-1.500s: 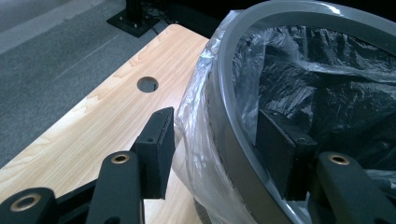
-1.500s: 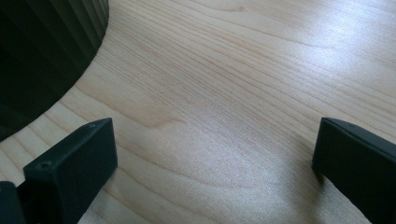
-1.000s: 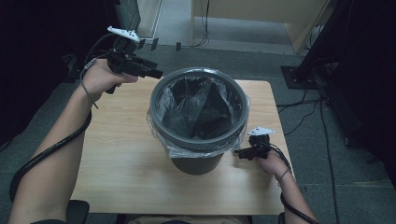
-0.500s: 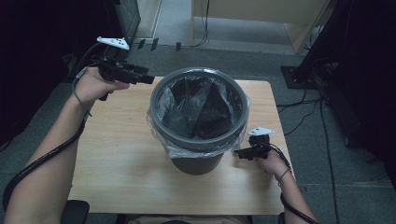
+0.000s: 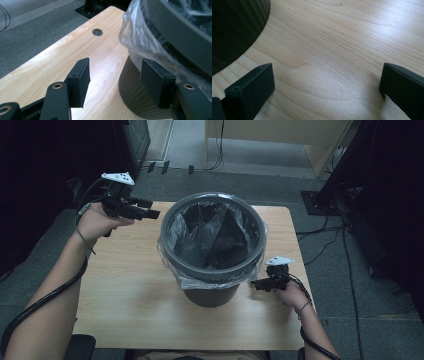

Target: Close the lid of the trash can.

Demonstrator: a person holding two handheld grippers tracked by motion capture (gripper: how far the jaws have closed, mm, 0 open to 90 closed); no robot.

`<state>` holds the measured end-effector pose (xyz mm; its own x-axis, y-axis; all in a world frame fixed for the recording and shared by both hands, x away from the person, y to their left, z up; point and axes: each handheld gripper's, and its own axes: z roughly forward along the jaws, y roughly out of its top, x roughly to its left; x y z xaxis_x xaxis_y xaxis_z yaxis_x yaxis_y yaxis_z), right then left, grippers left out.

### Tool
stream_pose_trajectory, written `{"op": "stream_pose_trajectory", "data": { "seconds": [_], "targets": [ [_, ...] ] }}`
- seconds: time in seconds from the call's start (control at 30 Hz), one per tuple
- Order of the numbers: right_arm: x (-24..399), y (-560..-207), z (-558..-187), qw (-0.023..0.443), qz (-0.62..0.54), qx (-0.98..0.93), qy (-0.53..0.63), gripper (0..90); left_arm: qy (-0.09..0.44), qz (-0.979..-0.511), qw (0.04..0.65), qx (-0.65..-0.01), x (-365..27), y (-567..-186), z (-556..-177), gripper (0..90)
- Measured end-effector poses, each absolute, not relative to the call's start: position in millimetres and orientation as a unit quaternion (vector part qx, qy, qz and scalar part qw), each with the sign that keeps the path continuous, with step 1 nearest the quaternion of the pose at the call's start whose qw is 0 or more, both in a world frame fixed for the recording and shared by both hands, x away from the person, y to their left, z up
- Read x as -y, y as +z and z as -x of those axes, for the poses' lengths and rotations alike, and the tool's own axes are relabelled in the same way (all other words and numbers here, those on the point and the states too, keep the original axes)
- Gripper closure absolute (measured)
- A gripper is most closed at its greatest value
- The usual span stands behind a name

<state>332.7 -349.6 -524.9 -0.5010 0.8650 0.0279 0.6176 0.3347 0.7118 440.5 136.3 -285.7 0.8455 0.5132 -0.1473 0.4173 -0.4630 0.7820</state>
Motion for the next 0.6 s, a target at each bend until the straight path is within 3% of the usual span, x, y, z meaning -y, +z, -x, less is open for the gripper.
{"op": "stream_pose_trajectory", "data": {
  "seconds": [0.6],
  "targets": [
    [350, -525, -333, 0.181, -0.465, -0.796, 0.341, 0.0, 0.049, -0.859, 0.423, -0.285, -144, -321, -436, 38.2]
  ]
}}
